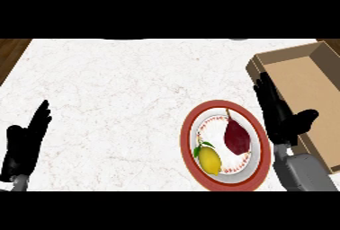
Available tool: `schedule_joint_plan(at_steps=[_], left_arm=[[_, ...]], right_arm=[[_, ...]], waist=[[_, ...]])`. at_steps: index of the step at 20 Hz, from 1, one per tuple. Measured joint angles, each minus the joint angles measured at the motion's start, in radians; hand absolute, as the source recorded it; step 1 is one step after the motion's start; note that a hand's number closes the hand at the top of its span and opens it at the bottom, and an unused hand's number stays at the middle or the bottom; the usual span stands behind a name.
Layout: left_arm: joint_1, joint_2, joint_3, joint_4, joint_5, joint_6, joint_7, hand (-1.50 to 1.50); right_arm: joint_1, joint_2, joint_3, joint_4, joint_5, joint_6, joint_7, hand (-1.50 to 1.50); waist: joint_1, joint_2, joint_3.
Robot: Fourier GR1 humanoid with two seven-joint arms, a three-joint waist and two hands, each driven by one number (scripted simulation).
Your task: Pick the pear from the plate and place it in the cardboard box
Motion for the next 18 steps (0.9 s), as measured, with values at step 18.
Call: schedule_joint_plan(at_steps=[18], left_arm=[[-0.022, -0.082, 0.145, -0.091, 0.244, -0.216, -0.041, 0.00]], right_arm=[[0.128, -0.188, -0.273, -0.109, -0.103, 0.345, -0.390, -1.50]], waist=[[-0.007, 0.013, 0.002]])
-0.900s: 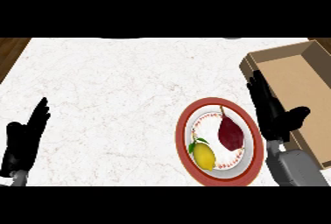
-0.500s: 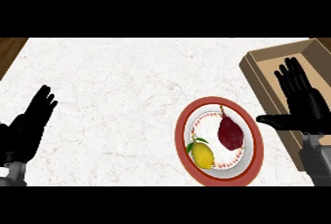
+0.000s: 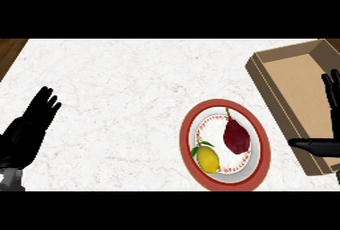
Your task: Pick the pear from the plate and place it in the cardboard box
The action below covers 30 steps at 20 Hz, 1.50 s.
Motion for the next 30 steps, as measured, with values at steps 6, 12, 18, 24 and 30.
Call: schedule_joint_plan(at_steps=[6, 12, 18, 24, 30], left_arm=[[0.003, -0.002, 0.006, -0.002, 0.002, -0.009, 0.004, 0.00], [-0.002, -0.007, 0.004, -0.017, 0.000, -0.018, 0.018, 0.00], [-0.013, -0.025, 0.007, -0.024, -0.019, -0.018, 0.035, 0.00], [-0.024, -0.039, 0.034, -0.027, -0.031, -0.030, 0.061, 0.00], [-0.012, -0.062, 0.073, -0.016, -0.056, -0.071, 0.063, 0.00]], right_arm=[[0.031, -0.225, 0.067, -0.082, 0.191, 0.049, 0.144, -1.50], [-0.022, -0.366, 0.173, -0.200, 0.321, 0.104, 0.417, -1.50], [-0.119, -0.373, 0.265, -0.285, 0.329, 0.201, 0.698, -1.50], [-0.181, -0.321, 0.298, -0.281, 0.300, 0.296, 0.870, -1.50], [-0.182, -0.260, 0.294, -0.264, 0.347, 0.377, 0.930, -1.50]], waist=[[0.001, -0.001, -0.003], [0.014, 0.000, -0.003], [0.017, 0.002, -0.002], [0.015, 0.003, -0.001], [0.013, 0.002, 0.000]])
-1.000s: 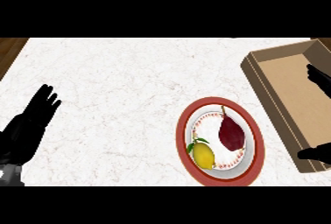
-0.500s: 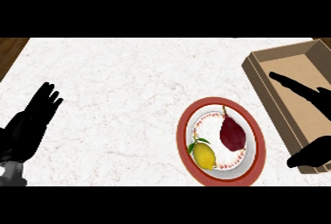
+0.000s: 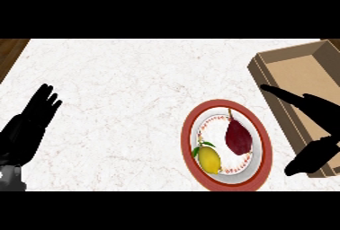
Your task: Pick the pear from the plate and place it in the cardboard box
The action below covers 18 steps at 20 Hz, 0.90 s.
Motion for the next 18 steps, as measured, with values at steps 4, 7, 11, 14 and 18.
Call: schedule_joint_plan(at_steps=[4, 7, 11, 14, 18], left_arm=[[0.015, -0.017, 0.025, -0.024, -0.021, -0.020, 0.019, 0.00], [0.002, -0.021, 0.055, -0.018, -0.023, -0.045, 0.039, 0.00], [-0.003, -0.061, 0.061, 0.005, -0.065, -0.055, 0.020, 0.00], [0.009, -0.084, 0.068, -0.017, -0.083, -0.053, 0.036, 0.00], [0.015, -0.096, 0.088, -0.022, -0.093, -0.082, 0.044, 0.00]], right_arm=[[0.008, 0.051, -0.013, 0.023, 0.061, 0.043, -0.005, -1.50], [0.008, 0.082, -0.036, 0.065, 0.109, 0.071, -0.054, -1.50], [-0.008, 0.145, -0.056, 0.064, 0.147, 0.086, -0.046, -1.50], [0.004, 0.179, -0.069, 0.067, 0.193, 0.087, -0.076, -1.50], [-0.019, 0.215, -0.074, 0.080, 0.255, 0.102, -0.091, -1.50]], waist=[[0.000, 0.000, 0.000], [-0.001, 0.000, 0.000], [-0.001, 0.000, 0.000], [-0.001, 0.000, 0.000], [-0.001, 0.000, 0.000]])
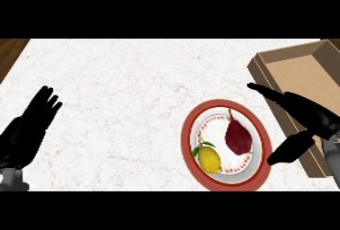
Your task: Pick the pear from the plate and place it in the cardboard box
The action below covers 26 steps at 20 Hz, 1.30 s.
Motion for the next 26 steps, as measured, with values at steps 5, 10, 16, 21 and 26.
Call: schedule_joint_plan(at_steps=[5, 10, 16, 21, 26], left_arm=[[0.013, -0.028, 0.012, -0.025, -0.033, -0.007, 0.014, 0.00], [-0.006, -0.044, 0.036, -0.018, -0.043, -0.031, 0.036, 0.00], [-0.014, -0.069, 0.052, -0.011, -0.067, -0.051, 0.038, 0.00], [-0.014, -0.085, 0.071, -0.027, -0.077, -0.067, 0.057, 0.00], [-0.016, -0.100, 0.083, -0.017, -0.097, -0.080, 0.048, 0.00]], right_arm=[[-0.001, 0.044, -0.006, -0.023, 0.052, 0.030, 0.040, -1.50], [0.021, 0.093, 0.010, -0.054, 0.110, 0.054, 0.072, -1.50], [-0.004, 0.126, -0.007, 0.001, 0.169, 0.086, 0.066, -1.50], [0.001, 0.153, -0.016, 0.008, 0.218, 0.104, 0.060, -1.50], [-0.038, 0.184, -0.003, 0.106, 0.288, 0.095, 0.015, -1.50]], waist=[[0.000, -0.001, 0.000], [-0.002, 0.000, 0.000], [0.000, 0.000, 0.000], [-0.001, 0.000, 0.000], [0.001, 0.000, 0.000]])
